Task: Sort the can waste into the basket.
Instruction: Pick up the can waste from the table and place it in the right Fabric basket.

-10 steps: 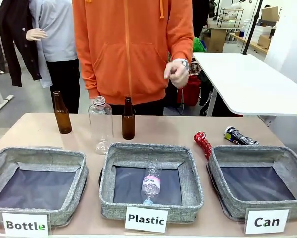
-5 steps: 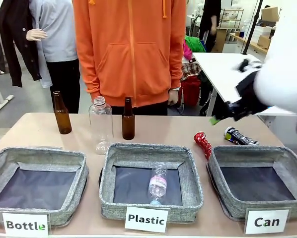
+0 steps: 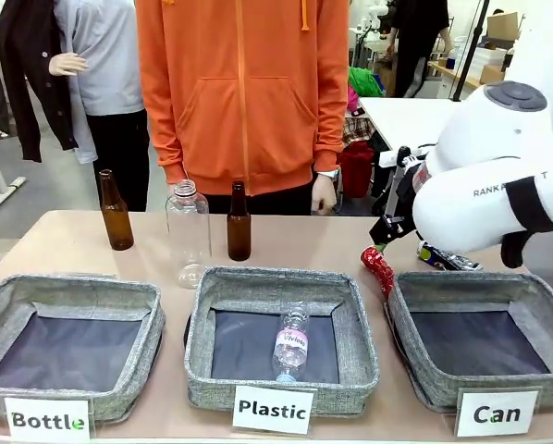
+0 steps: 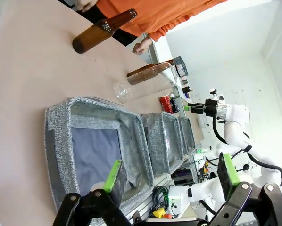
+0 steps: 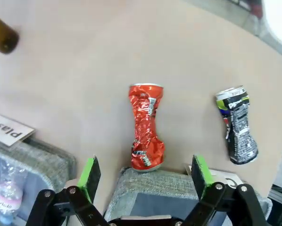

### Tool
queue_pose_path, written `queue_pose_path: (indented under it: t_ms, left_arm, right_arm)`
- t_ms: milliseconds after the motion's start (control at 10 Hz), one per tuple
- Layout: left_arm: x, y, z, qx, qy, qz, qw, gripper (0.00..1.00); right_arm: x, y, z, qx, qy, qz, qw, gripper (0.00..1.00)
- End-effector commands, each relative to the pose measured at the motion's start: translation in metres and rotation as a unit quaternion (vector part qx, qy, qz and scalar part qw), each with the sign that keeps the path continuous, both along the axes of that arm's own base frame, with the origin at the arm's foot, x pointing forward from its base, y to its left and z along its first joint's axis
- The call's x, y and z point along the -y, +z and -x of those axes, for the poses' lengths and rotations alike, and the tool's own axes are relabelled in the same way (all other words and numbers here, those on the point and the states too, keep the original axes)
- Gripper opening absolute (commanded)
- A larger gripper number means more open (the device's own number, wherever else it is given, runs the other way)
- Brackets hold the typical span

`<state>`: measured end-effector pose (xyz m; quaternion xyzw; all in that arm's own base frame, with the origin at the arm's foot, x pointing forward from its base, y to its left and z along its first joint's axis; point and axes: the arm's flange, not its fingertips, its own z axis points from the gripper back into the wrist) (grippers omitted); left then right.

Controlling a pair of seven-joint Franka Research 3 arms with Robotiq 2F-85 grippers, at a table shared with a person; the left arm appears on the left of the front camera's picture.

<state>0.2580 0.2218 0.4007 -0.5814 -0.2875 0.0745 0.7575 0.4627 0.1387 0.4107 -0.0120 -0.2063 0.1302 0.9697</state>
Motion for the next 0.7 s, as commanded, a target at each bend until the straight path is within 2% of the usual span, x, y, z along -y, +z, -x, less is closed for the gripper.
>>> queue_pose_path:
  t_ms: [0,200,600]
  left_arm:
    - [0.000,0.002,0.000,0.017,0.002,0.005,1.000,1.00]
    - [0.000,0.002,0.000,0.017,0.002,0.005,1.000,1.00]
    - [0.000,0.002,0.000,0.017,0.002,0.005,1.000,1.00]
  right_arm:
    - [-0.013,0.002,-0.020,-0.025,-0.010,0.004,1.000,1.00]
    - [-0.012,-0.015,-0.044,-0.054,0.003,0.010,0.998,1.00]
    - [-0.013,-0.085,-0.080,-0.079,0.033,0.030,0.996,1.00]
